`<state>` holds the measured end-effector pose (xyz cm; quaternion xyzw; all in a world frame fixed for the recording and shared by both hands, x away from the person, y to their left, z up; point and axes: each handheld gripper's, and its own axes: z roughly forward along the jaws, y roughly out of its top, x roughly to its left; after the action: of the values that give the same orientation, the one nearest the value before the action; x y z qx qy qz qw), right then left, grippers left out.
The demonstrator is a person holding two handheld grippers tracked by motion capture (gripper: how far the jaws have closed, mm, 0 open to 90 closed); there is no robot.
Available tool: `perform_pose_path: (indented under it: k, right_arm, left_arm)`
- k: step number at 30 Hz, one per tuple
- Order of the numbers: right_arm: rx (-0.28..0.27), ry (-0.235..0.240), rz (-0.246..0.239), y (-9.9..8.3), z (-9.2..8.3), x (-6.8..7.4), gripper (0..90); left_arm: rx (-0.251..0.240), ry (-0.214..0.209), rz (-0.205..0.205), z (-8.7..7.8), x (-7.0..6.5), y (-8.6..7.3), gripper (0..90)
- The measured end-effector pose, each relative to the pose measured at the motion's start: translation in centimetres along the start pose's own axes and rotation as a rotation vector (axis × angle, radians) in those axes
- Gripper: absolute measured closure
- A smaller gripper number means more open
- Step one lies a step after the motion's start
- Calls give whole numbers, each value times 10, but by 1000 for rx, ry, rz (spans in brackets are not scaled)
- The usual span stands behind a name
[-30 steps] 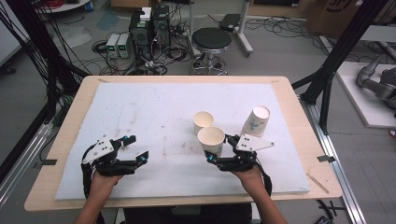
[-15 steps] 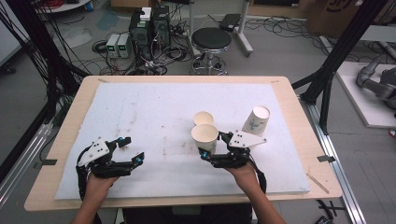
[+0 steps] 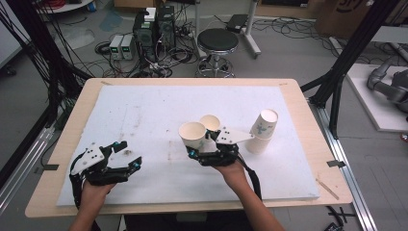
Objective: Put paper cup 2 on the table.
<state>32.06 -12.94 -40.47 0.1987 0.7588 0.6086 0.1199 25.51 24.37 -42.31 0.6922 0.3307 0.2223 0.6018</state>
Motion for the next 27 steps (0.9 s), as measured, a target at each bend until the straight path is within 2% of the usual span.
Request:
perform_pose_path:
  k: [5, 12, 20, 23, 25, 27]
  right_arm:
    - [7, -27, 31, -4, 18, -4, 328]
    - [35, -51, 61, -11, 30, -9, 328]
    - [68, -27, 74, -17, 49, -3, 328]
    - [87, -20, 96, -22, 55, -2, 328]
    - [110, -14, 120, -24, 58, -2, 328]
    - [147, -11, 120, -28, 61, -1, 329]
  left_arm:
    - [2, 6, 6, -4, 1, -1, 183]
    - [6, 7, -2, -3, 3, -2, 183]
    - [2, 14, 1, -3, 4, -1, 183]
    - [2, 19, -3, -4, 5, -1, 183]
    - [1, 23, -5, -4, 5, -1, 183]
    - [0, 24, -5, -4, 6, -2, 183]
